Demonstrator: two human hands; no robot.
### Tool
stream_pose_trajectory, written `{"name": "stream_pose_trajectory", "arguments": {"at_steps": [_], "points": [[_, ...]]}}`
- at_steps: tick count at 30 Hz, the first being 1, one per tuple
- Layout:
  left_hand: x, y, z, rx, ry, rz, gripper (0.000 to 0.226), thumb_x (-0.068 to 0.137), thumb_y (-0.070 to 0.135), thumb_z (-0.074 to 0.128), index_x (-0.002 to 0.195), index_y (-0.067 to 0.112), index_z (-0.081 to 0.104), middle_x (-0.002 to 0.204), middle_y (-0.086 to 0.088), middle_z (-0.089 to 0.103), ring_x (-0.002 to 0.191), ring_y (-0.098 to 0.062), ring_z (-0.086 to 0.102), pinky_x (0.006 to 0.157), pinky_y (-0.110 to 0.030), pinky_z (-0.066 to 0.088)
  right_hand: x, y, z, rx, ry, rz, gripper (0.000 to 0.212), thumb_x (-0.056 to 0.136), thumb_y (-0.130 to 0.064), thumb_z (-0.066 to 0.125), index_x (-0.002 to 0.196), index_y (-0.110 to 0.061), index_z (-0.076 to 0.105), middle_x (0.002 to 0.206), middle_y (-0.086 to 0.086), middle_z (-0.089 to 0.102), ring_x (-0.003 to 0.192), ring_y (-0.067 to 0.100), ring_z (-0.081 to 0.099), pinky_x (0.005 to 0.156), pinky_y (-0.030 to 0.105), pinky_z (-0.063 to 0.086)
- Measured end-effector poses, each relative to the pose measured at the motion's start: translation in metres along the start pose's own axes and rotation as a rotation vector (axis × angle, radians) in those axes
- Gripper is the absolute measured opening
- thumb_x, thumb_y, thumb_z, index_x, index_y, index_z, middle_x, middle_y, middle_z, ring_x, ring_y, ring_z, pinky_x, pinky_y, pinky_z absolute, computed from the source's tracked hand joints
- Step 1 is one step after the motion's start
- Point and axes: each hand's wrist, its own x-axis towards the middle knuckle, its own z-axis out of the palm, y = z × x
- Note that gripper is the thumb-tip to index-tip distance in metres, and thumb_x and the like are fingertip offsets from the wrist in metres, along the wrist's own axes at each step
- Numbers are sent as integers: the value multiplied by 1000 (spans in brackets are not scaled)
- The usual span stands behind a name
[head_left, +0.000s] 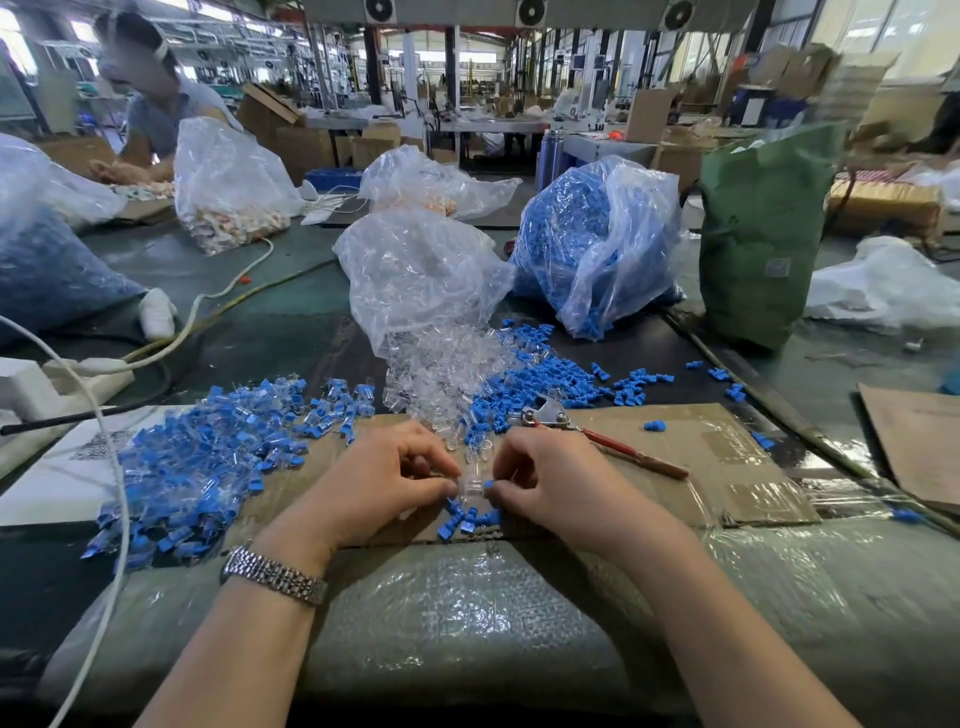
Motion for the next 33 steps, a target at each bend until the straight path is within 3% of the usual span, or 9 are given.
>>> {"name": "stream_pose_trajectory", "arguments": {"at_steps": [3,7,10,15,20,25,30,33], "points": [[1,0,2,-28,82,-20,6,87,27,77,92,27,74,90,13,70,87,14,60,73,0,43,2,5,-3,-5,55,36,11,92,-22,71,93,-26,61,88,-11,66,83,7,62,76,26,53],[0,-1,-2,-309,116,-70,9,89,17,76,94,23,72,89,9,77,81,-5,73,70,-20,59,8,2,-1,142,184,15,26,100,-17,61,122,-29,66,100,-13,67,90,4,62,82,22,51],[0,-1,-4,-482,100,-95,12,89,16,74,99,24,74,97,1,78,90,-20,75,83,-39,62,13,-2,6,271,296,26,20,101,-18,59,114,-25,73,100,-11,70,85,4,64,79,23,54],[2,-3,-4,-730,73,-166,20,82,28,72,101,27,79,104,-8,78,103,-38,71,95,-50,56,15,-5,10,797,323,74,7,95,-10,67,100,-14,70,91,-2,77,86,8,72,83,25,59],[2,-4,-6,-821,22,-142,28,80,26,76,108,22,79,108,-11,76,100,-23,70,81,-29,60,11,0,9,910,300,-32,7,90,-13,72,97,-12,72,85,2,73,78,11,68,75,21,55],[1,-2,-6,-861,1,-119,27,83,21,75,110,18,79,110,-13,76,97,-19,71,78,-25,58,12,-5,20,758,312,-146,11,94,-7,67,95,-17,69,85,-5,72,82,11,70,78,20,54],[-1,1,-6,-849,-9,-114,28,81,20,75,108,16,79,108,-14,76,99,-21,72,79,-26,59,12,-4,24,562,329,-175,13,96,-13,67,92,-26,67,85,-9,69,83,11,66,78,25,55],[-2,2,-6,-824,-3,-116,29,79,21,75,108,16,79,105,-14,76,96,-22,71,82,-30,61,13,-4,26,447,361,-216,12,95,-15,67,93,-27,66,84,-17,66,81,6,62,72,17,49]]}}
